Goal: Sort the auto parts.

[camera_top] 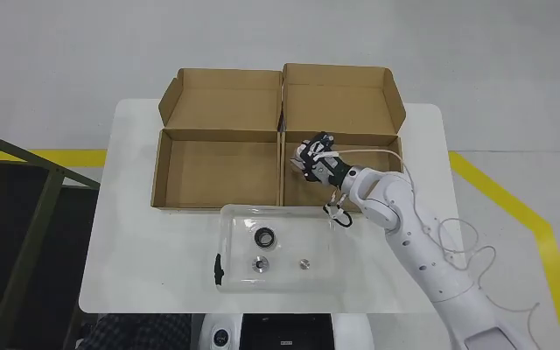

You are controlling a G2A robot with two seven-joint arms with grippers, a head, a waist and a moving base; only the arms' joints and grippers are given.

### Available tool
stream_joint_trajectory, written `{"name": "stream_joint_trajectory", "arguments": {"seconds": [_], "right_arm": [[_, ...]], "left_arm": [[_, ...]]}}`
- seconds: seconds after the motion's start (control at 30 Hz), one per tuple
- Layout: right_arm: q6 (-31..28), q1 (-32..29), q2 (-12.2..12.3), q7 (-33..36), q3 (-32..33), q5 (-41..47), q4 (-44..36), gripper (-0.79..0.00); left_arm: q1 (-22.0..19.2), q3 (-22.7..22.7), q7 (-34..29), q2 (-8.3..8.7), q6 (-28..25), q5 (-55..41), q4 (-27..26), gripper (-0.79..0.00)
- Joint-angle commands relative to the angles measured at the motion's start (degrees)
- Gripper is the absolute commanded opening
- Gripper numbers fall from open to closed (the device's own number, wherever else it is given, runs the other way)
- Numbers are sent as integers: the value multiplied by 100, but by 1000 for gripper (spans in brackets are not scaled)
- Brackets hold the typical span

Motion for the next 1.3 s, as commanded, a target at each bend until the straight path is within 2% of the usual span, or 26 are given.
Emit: {"name": "stream_joint_trajectory", "arguments": {"seconds": [0.0,0.07,0.1,0.13,0.17,0.2,0.43,0.67,0.9,1.27], "right_arm": [[2,10,-5,-7,0,1,40,-557],[-1,14,-9,-10,3,6,62,-480],[3,12,-9,-11,7,-1,67,-409],[10,6,-10,-9,13,3,68,-280],[13,-2,-10,-7,19,-7,58,-65],[18,-13,-8,-4,27,-18,45,0],[51,-177,19,-24,136,-132,-251,0],[-39,-553,113,95,417,-387,-1091,0],[-522,-999,216,302,682,-329,-1918,0],[-1107,-1861,386,1073,923,-569,-3076,0]], "left_arm": [[0,0,0,0,0,0,0,0],[0,0,0,0,0,0,0,0],[0,0,0,0,0,0,0,0],[0,0,0,0,0,0,0,0],[0,0,0,0,0,0,0,0],[0,0,0,0,0,0,0,0],[0,0,0,0,0,0,0,0],[0,0,0,0,0,0,0,0],[0,0,0,0,0,0,0,0],[0,0,0,0,0,0,0,0]]}}
